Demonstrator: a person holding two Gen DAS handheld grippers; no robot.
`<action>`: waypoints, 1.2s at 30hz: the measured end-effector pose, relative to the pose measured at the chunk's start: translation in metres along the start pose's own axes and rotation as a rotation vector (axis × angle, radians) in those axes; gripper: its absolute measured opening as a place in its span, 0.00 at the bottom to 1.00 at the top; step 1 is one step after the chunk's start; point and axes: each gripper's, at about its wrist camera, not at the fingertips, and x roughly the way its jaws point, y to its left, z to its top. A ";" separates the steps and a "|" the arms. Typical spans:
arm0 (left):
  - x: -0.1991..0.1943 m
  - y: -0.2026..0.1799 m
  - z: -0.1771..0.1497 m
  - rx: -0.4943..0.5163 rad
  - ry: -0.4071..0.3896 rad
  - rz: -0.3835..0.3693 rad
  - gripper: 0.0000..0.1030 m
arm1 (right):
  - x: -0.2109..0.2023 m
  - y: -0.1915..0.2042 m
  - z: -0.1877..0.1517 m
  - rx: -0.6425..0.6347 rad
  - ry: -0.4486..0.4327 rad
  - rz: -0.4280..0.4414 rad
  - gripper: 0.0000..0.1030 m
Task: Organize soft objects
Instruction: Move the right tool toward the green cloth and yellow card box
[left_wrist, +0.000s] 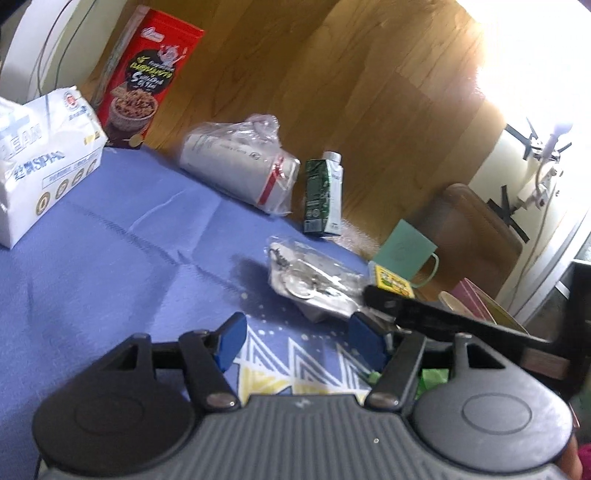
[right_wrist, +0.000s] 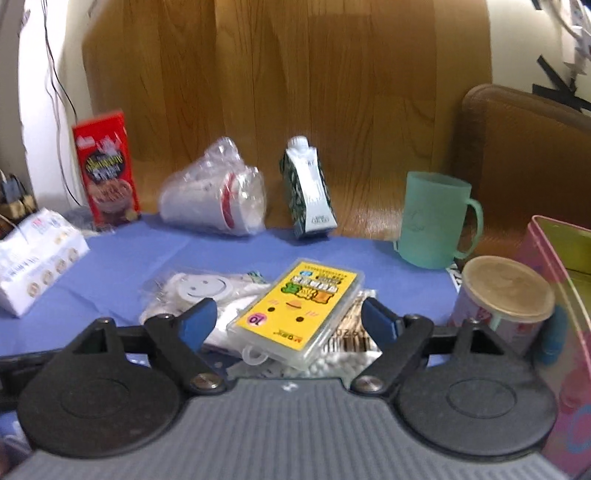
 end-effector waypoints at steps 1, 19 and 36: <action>-0.001 -0.001 -0.001 0.004 -0.002 -0.006 0.61 | 0.004 0.001 -0.001 -0.004 0.011 -0.003 0.81; -0.001 0.006 -0.001 -0.032 0.003 -0.036 0.65 | -0.085 0.020 -0.056 -0.202 0.009 0.264 0.60; 0.004 -0.001 -0.002 0.014 0.045 -0.034 0.66 | -0.083 0.016 -0.082 -0.192 0.082 0.283 0.60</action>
